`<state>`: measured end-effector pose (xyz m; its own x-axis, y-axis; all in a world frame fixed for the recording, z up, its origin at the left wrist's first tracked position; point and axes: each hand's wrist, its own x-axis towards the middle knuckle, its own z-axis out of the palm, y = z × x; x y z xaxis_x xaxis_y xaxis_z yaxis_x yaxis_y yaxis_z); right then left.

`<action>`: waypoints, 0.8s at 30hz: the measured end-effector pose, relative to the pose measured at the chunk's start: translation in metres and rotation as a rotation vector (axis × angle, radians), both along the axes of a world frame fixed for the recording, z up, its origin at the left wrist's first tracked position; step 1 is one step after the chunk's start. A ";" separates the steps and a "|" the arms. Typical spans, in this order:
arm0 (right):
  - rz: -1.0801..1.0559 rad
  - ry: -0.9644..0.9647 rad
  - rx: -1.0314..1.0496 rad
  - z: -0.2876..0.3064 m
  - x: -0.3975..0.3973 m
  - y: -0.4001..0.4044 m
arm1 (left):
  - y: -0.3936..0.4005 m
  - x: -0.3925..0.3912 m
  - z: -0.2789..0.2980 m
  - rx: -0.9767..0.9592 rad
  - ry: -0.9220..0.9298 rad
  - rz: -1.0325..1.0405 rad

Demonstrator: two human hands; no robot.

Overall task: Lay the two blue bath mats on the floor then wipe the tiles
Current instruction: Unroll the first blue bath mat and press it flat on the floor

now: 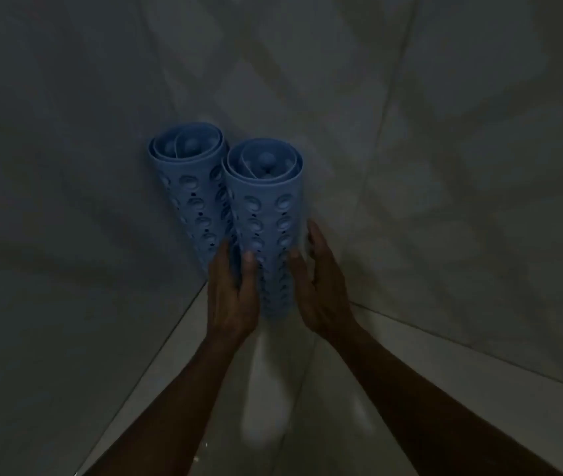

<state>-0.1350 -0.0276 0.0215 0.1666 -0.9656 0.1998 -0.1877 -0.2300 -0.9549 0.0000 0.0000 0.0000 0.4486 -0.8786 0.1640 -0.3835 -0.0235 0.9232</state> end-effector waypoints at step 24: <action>-0.197 -0.025 0.070 -0.023 -0.001 0.001 | -0.001 -0.031 -0.008 -0.095 0.538 -0.156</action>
<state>-0.1364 -0.0261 -0.0017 -0.0311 -0.9906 0.1330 -0.1987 -0.1243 -0.9722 -0.0313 -0.0012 -0.0082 0.3566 -0.9338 0.0300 0.1496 0.0888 0.9847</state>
